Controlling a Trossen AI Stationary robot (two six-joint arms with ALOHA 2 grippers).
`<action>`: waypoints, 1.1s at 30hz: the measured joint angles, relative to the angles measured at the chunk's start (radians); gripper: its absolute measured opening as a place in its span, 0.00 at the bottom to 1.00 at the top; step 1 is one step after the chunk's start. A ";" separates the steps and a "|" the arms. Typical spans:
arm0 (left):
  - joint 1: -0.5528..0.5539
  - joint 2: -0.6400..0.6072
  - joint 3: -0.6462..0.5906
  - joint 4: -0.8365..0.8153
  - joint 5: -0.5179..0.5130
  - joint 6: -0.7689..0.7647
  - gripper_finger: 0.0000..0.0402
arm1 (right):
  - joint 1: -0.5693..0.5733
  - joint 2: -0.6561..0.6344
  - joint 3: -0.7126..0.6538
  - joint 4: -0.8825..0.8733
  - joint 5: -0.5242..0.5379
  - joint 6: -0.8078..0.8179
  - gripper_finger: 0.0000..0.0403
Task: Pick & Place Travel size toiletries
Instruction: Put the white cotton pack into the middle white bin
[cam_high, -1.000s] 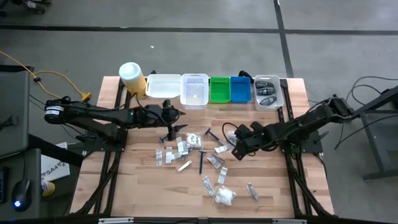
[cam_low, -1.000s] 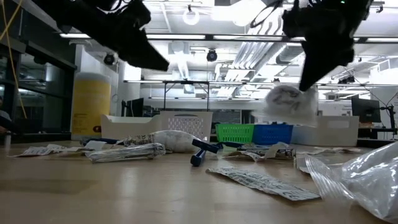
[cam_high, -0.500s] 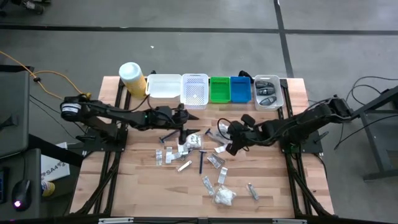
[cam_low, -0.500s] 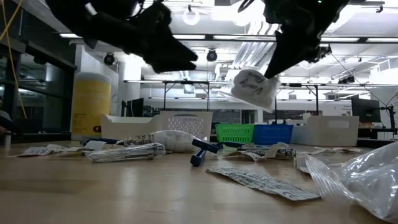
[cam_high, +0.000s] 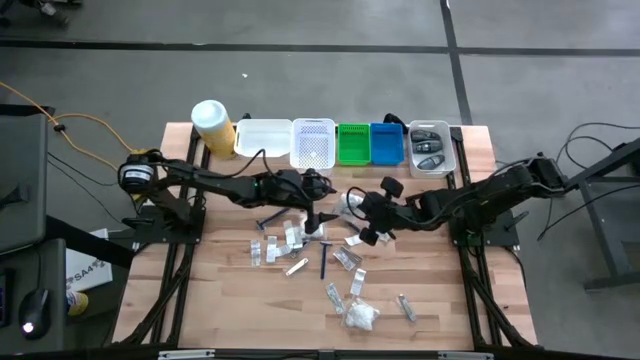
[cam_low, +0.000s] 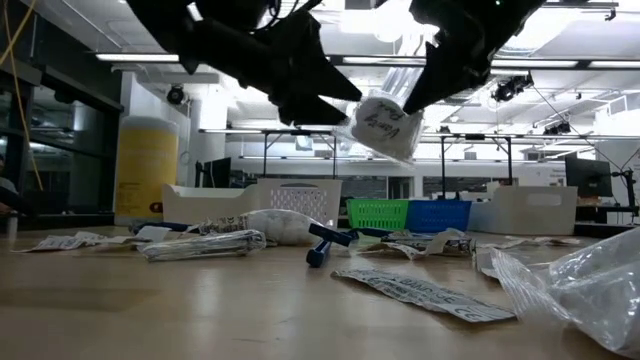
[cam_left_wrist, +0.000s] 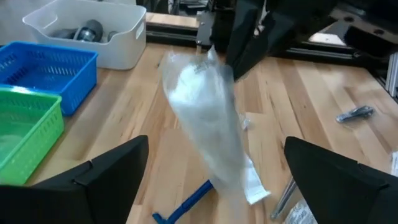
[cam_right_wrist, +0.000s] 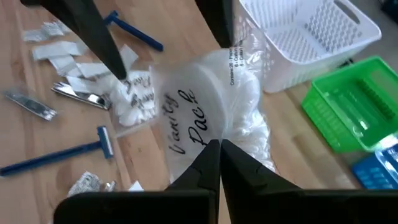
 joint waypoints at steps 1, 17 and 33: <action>0.000 0.005 0.007 0.002 0.000 -0.003 0.93 | 0.000 0.000 0.000 0.010 -0.001 -0.010 0.01; 0.000 0.017 0.034 -0.030 0.000 -0.105 0.73 | -0.002 0.000 0.000 0.182 0.021 -0.134 0.01; 0.000 0.017 0.034 -0.069 0.006 -0.127 0.05 | -0.002 -0.002 0.000 0.178 0.052 -0.131 0.01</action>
